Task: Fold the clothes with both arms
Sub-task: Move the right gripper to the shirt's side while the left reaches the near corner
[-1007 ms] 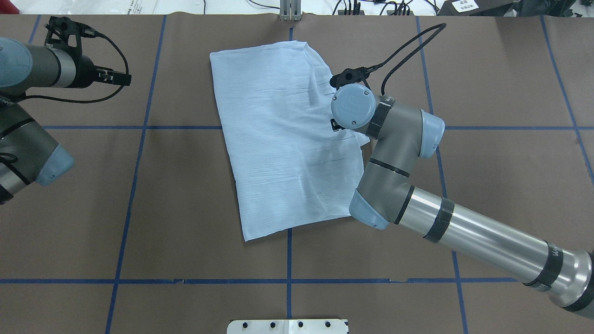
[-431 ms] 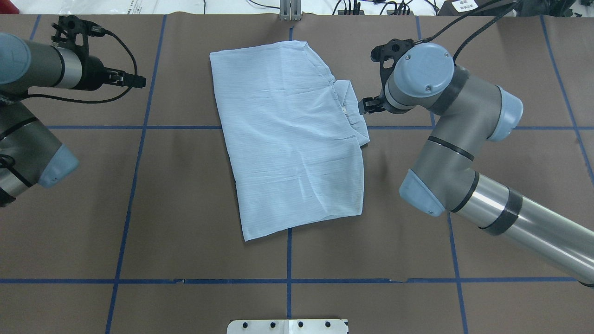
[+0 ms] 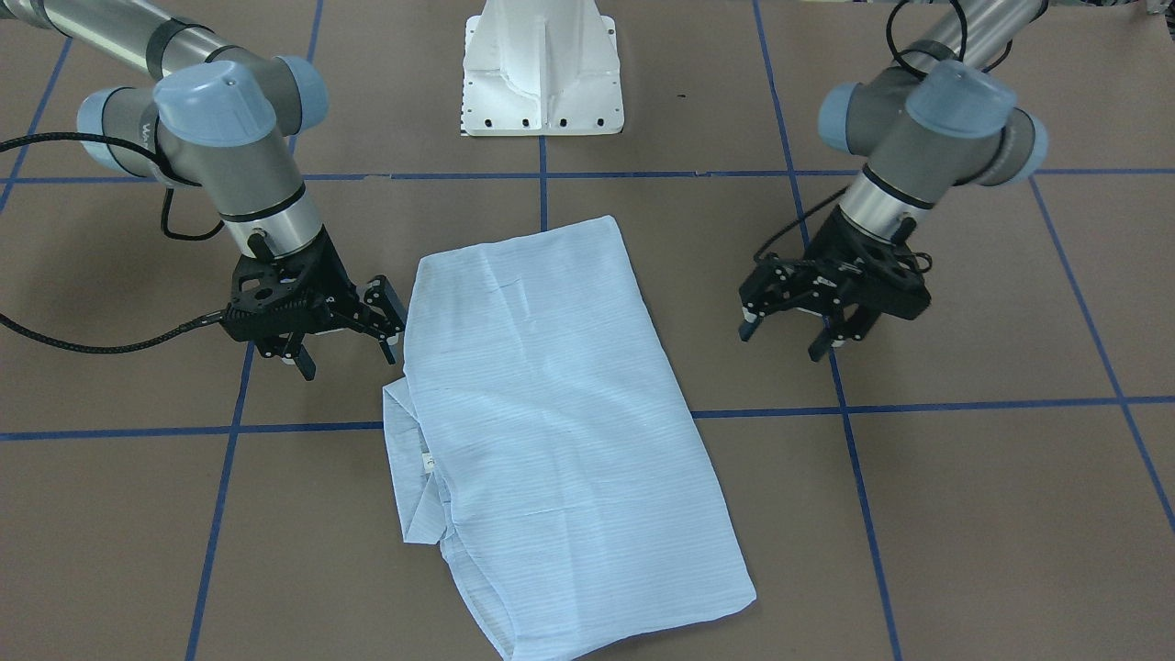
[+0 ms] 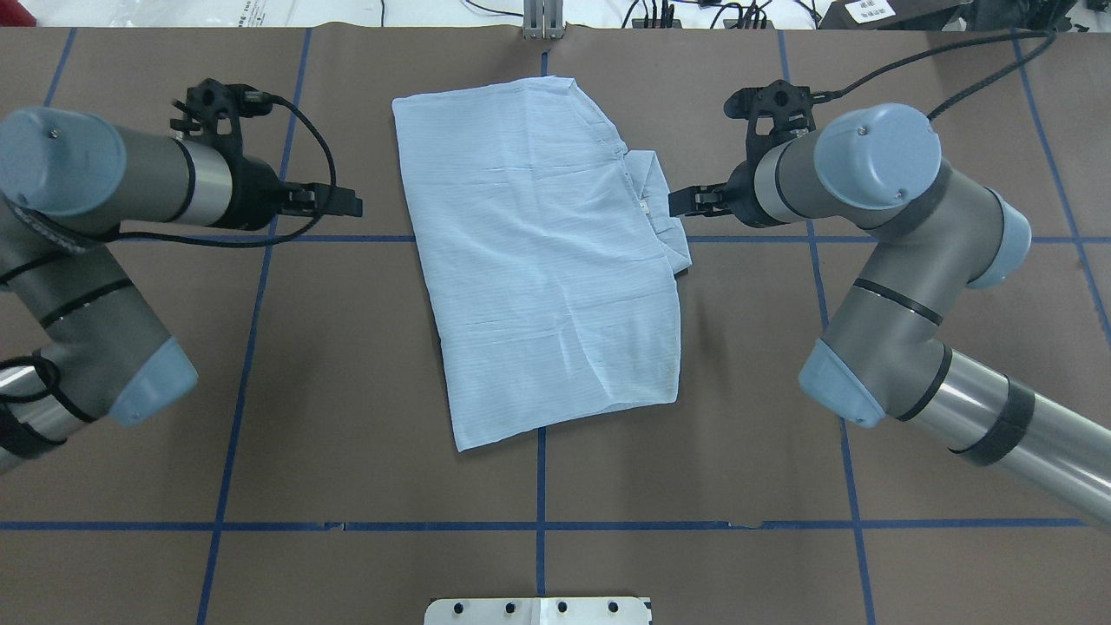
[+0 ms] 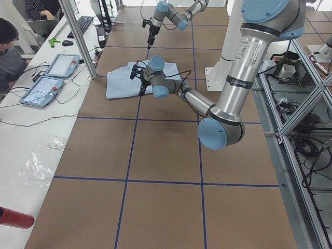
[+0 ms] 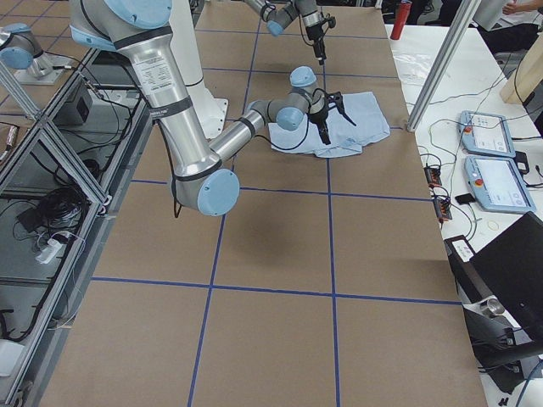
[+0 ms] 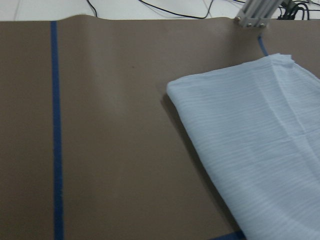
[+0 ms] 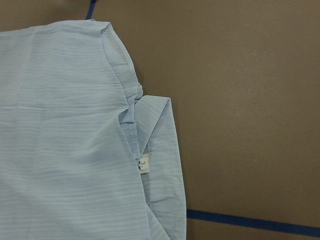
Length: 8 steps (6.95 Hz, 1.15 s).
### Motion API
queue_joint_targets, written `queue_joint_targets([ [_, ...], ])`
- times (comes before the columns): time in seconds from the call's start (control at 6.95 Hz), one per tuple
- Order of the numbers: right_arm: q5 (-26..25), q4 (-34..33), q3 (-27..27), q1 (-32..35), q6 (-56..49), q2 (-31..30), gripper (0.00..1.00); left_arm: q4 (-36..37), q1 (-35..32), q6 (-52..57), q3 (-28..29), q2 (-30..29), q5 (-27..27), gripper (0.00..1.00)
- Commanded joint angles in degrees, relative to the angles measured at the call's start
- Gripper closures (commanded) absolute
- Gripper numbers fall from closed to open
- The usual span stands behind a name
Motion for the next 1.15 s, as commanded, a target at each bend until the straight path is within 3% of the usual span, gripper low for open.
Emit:
queue_joint_targets([
  [0.0,0.7,4.0,0.0,0.0,4.1,-2.0,0.00,7.0,11.5,-12.7,-6.1,-0.4,7.1,0.00],
  [0.14,0.7,4.0,0.0,0.0,4.2,-2.0,0.00,8.4,16.6,-16.1,-6.1,-0.5,11.8,0.00],
  [0.72,0.5,4.0,-0.2,0.0,4.4,-2.3,0.00,14.0,26.4,-23.4,-4.9,-2.3,16.2,0.00],
  [0.86,0.5,4.0,-0.3,-0.1,4.4,-2.3,0.00,14.6,26.7,-24.1,-4.9,-2.4,16.4,0.03],
  [1.01,0.4,4.0,-0.3,-0.1,4.4,-2.3,0.00,15.2,27.1,-25.1,-4.3,-2.9,16.5,0.14],
])
